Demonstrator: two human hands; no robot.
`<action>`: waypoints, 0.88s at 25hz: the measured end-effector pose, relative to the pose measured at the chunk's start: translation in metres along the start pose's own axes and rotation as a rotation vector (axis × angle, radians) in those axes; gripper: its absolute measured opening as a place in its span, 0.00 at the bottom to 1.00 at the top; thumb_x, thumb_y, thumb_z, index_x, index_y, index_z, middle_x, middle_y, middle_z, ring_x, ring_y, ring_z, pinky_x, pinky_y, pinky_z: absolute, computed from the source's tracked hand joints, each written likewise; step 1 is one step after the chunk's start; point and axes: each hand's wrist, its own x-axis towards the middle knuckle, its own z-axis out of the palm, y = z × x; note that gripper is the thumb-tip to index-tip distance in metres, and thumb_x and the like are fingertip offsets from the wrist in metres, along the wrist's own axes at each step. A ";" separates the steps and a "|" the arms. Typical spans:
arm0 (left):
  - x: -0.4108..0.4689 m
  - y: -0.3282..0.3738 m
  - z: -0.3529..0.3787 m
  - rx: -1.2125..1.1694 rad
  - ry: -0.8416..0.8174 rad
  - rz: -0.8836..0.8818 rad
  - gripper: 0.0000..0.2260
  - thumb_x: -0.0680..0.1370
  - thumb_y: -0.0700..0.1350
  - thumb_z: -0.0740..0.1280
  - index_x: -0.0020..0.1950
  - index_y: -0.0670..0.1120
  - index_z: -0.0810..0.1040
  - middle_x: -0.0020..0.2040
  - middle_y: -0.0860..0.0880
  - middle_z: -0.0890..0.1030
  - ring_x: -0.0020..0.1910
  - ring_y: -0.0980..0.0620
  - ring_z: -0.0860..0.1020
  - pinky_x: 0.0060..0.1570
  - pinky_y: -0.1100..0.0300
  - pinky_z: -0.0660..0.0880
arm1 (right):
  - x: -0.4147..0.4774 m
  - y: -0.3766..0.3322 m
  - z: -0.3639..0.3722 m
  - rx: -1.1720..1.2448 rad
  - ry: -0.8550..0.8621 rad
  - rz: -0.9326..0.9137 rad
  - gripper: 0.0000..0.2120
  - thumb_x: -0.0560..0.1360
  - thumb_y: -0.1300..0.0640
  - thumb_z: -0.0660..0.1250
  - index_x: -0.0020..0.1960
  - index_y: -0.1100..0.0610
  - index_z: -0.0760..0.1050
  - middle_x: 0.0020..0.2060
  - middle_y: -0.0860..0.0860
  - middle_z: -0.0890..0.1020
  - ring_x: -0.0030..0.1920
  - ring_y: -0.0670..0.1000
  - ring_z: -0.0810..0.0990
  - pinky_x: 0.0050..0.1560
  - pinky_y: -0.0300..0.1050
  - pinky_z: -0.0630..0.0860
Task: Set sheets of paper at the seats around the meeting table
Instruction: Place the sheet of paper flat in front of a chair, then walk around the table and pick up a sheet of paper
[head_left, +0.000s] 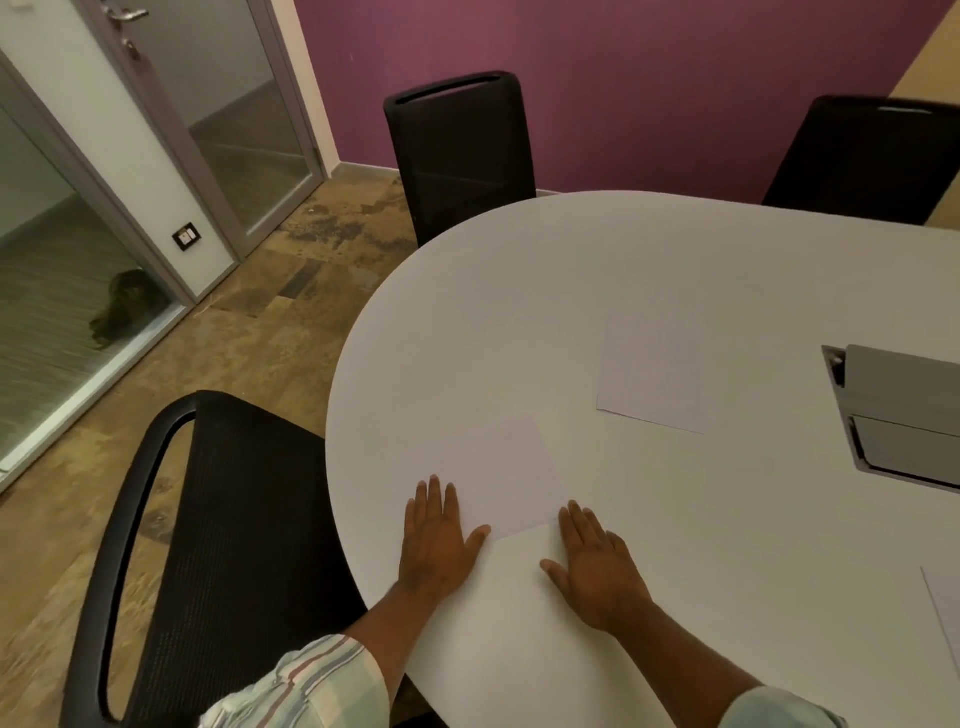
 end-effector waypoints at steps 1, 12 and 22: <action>-0.011 0.006 -0.003 0.013 0.007 0.007 0.41 0.84 0.68 0.51 0.87 0.44 0.42 0.87 0.41 0.39 0.86 0.42 0.37 0.84 0.46 0.38 | -0.008 0.002 -0.002 0.004 0.025 0.007 0.39 0.85 0.35 0.47 0.85 0.57 0.39 0.85 0.54 0.42 0.85 0.55 0.43 0.83 0.54 0.49; -0.133 0.031 -0.030 0.124 0.180 -0.005 0.43 0.82 0.73 0.43 0.87 0.46 0.40 0.87 0.43 0.39 0.86 0.41 0.37 0.83 0.45 0.36 | -0.094 -0.024 -0.019 -0.034 0.302 -0.083 0.41 0.83 0.32 0.43 0.85 0.58 0.39 0.85 0.56 0.41 0.85 0.57 0.43 0.83 0.55 0.50; -0.252 -0.058 -0.085 0.151 0.461 -0.186 0.44 0.81 0.73 0.41 0.87 0.44 0.47 0.87 0.41 0.47 0.86 0.41 0.42 0.84 0.41 0.41 | -0.136 -0.156 -0.022 -0.008 0.457 -0.302 0.44 0.78 0.27 0.32 0.85 0.55 0.39 0.85 0.54 0.42 0.85 0.58 0.45 0.83 0.58 0.53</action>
